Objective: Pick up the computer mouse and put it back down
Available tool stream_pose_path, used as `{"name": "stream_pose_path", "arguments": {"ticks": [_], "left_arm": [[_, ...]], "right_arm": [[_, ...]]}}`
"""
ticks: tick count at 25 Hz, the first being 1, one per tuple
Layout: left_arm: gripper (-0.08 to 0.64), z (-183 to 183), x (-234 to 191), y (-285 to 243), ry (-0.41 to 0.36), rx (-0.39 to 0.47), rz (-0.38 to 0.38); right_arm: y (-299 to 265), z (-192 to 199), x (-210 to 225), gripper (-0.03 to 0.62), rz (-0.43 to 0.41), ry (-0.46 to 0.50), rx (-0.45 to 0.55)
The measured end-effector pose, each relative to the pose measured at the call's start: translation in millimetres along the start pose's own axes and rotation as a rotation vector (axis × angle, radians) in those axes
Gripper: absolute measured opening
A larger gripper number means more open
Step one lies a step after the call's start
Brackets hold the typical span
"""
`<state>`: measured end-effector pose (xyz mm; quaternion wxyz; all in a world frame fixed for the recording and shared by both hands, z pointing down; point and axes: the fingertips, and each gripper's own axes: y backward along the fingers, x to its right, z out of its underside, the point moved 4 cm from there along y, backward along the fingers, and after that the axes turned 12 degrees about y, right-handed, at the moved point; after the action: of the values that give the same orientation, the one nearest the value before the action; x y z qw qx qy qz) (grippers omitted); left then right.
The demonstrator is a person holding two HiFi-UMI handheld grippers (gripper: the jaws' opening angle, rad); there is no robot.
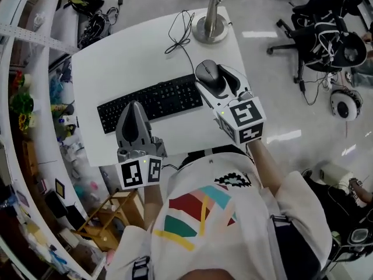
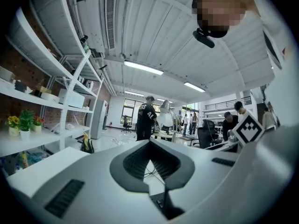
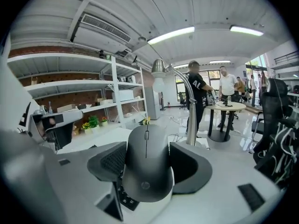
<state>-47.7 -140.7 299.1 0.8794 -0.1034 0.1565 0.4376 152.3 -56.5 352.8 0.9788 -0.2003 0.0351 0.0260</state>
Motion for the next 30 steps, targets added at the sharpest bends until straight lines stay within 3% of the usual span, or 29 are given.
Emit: {"name": "stream_pose_path", "arguments": {"ticks": [9, 15, 22, 30], "left_arm": [[0.043, 49, 4, -54, 0.006, -0.159, 0.059], [0.043, 82, 8, -80, 0.029, -0.216, 0.115], [0.043, 92, 3, -86, 0.040, -0.248, 0.128], [0.043, 95, -5, -86, 0.041, -0.253, 0.108]], "right_arm": [[-48, 103, 34, 0.299, 0.031, -0.157, -0.231], [-65, 159, 35, 0.299, 0.057, -0.135, -0.367], [-73, 178, 25, 0.299, 0.062, -0.089, -0.433], [-79, 181, 21, 0.299, 0.026, -0.023, -0.416]]}}
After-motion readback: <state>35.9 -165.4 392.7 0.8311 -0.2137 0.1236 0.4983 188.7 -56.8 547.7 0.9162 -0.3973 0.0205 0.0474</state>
